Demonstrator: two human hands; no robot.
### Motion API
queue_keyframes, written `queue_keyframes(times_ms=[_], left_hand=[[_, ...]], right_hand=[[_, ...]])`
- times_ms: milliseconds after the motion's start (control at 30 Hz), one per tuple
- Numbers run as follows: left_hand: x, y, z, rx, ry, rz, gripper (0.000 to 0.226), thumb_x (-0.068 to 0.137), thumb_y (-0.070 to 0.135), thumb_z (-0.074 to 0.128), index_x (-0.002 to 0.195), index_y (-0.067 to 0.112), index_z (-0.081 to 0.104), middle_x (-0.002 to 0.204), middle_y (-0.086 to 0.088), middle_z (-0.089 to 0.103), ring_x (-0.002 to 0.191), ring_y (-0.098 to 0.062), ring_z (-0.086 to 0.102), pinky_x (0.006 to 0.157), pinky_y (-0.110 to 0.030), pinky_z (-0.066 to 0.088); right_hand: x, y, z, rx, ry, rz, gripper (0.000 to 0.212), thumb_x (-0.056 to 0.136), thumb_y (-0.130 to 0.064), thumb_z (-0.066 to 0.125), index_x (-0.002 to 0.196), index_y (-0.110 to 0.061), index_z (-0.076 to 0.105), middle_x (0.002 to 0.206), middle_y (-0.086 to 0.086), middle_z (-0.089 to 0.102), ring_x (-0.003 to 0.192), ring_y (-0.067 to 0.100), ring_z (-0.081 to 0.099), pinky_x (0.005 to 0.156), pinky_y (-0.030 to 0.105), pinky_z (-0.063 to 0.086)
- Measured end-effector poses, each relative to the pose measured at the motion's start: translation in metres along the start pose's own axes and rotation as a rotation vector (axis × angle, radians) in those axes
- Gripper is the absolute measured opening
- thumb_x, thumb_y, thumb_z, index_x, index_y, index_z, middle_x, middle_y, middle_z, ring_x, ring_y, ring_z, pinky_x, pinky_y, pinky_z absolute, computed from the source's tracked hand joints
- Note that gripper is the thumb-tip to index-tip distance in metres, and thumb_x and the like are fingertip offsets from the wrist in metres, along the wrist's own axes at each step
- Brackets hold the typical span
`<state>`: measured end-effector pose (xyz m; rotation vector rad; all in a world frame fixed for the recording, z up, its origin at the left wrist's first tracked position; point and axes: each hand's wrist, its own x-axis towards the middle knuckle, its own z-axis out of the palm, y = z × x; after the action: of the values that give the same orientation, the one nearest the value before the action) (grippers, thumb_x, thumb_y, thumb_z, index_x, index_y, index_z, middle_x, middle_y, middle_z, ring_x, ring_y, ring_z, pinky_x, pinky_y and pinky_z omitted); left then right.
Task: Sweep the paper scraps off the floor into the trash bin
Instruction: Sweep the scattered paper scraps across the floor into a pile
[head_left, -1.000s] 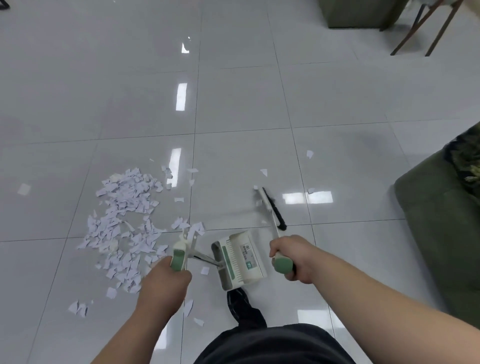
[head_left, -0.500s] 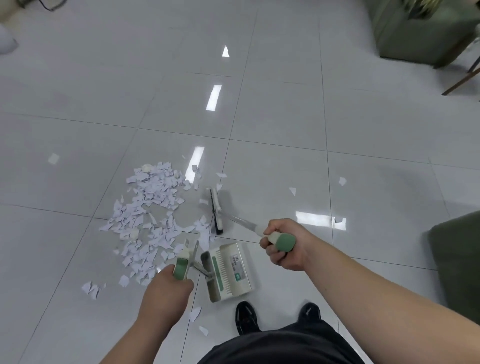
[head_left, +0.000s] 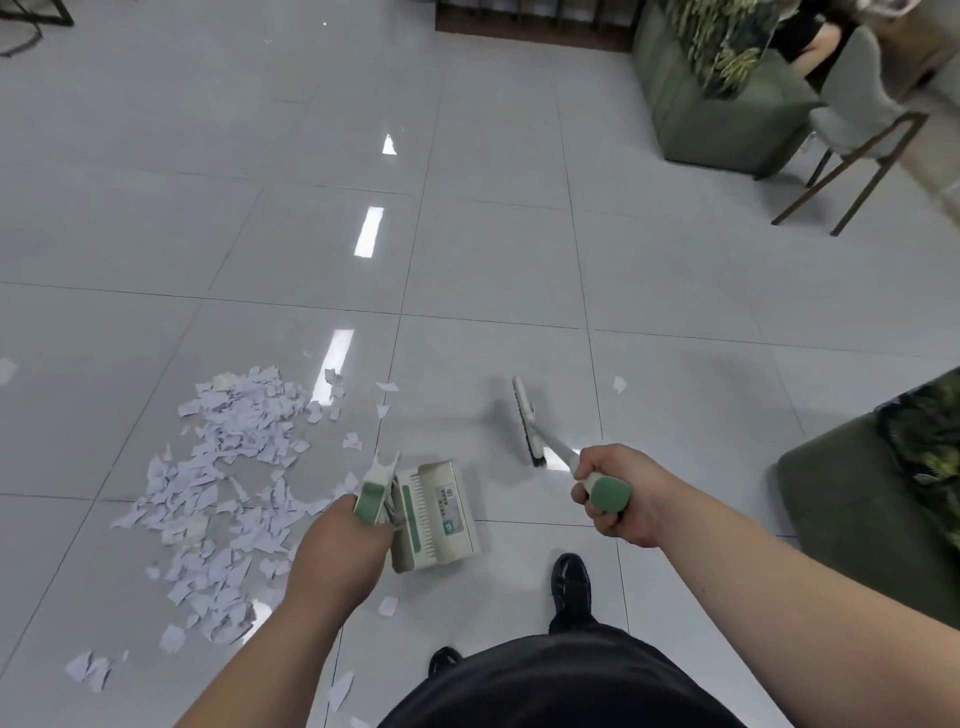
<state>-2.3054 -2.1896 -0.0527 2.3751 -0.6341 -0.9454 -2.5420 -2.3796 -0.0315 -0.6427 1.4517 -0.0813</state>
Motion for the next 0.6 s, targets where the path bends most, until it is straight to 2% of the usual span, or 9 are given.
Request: queue_keyframes(times_ms=[167, 367, 600], left_hand=[[0.02, 0.036, 0.027, 0.059, -0.005, 0.026, 0.007, 0.086, 0.011, 0.054, 0.08, 0.01, 0.052, 0.068, -0.004, 0.054, 0.06, -0.022, 0.047, 0.054, -0.031, 0.033], [0.04, 0.083, 0.068, 0.112, -0.005, -0.006, 0.003, 0.084, 0.01, 0.054, 0.083, 0.007, 0.055, 0.071, -0.008, 0.058, 0.063, -0.026, 0.049, 0.058, -0.033, 0.036], [0.056, 0.139, 0.115, 0.154, 0.012, -0.097, 0.004, 0.085, 0.01, 0.054, 0.083, 0.006, 0.055, 0.067, -0.007, 0.054, 0.06, -0.025, 0.046, 0.058, -0.033, 0.036]], right_hand=[[0.006, -0.01, -0.068, 0.042, 0.13, -0.017, 0.023, 0.076, -0.004, 0.056, 0.096, -0.015, 0.05, 0.069, 0.009, 0.054, 0.045, 0.017, 0.037, 0.041, 0.018, 0.028], [0.042, -0.023, -0.156, -0.03, 0.246, 0.014, 0.019, 0.077, -0.004, 0.057, 0.095, -0.012, 0.053, 0.076, 0.014, 0.055, 0.043, 0.019, 0.042, 0.043, 0.019, 0.032], [0.097, -0.06, -0.211, -0.016, 0.167, 0.081, 0.016, 0.075, -0.005, 0.058, 0.085, -0.015, 0.049, 0.078, 0.012, 0.049, 0.045, 0.019, 0.04, 0.043, 0.019, 0.031]])
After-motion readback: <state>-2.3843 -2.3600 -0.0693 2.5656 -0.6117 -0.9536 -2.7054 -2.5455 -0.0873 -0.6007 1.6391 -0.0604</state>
